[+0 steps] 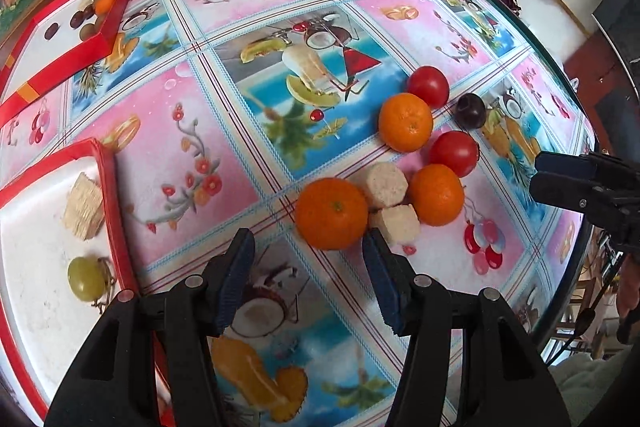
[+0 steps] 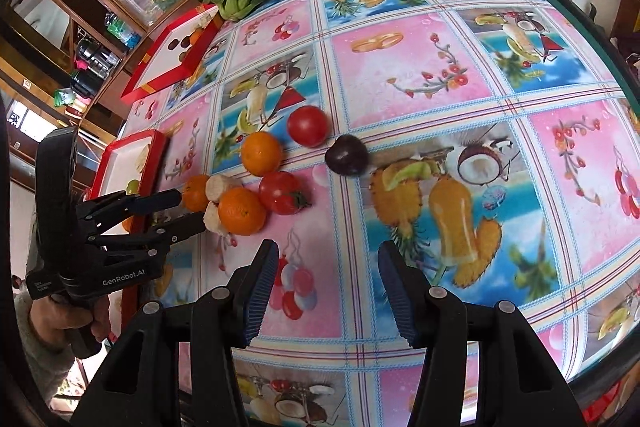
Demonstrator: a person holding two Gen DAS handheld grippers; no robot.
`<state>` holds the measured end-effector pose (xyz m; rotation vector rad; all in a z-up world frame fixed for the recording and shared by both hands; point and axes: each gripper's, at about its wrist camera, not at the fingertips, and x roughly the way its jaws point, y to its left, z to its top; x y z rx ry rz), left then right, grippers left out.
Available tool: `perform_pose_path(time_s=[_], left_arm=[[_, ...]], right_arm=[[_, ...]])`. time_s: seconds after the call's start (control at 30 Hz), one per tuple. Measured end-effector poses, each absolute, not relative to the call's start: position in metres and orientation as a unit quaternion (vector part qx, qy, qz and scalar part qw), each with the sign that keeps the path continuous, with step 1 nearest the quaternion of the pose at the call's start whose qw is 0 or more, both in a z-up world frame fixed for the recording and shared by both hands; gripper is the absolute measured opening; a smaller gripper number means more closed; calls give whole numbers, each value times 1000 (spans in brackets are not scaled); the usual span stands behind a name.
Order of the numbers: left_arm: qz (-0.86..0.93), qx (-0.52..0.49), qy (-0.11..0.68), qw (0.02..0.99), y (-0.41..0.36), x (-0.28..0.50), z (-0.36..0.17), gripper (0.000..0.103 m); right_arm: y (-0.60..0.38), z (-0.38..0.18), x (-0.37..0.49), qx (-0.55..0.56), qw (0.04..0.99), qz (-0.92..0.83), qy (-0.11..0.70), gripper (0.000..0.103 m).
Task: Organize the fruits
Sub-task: 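Grasp an orange with the left tool while the right tool grasps the dark plum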
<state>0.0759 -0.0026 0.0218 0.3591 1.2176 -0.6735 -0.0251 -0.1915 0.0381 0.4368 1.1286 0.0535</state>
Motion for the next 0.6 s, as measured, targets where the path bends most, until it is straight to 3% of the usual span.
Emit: perform_pose_path(time_s=[0.1,0.17,0.23,0.6], left_arm=[[-312,162,560,750,-7,80,20,52],[-315,161,560,749,-11,81,19,46],[-320,161,559,748,-16,80,19,34],[-306,101,579,749,9,67,21,34]], right_arm=[[-198,38,-18,211,823,17,527,53],[-203,37,-9,216,823,10,525,48],[-208,36,1,227,820,6,526,46],[-209,19,36,225,809,0,544,41]])
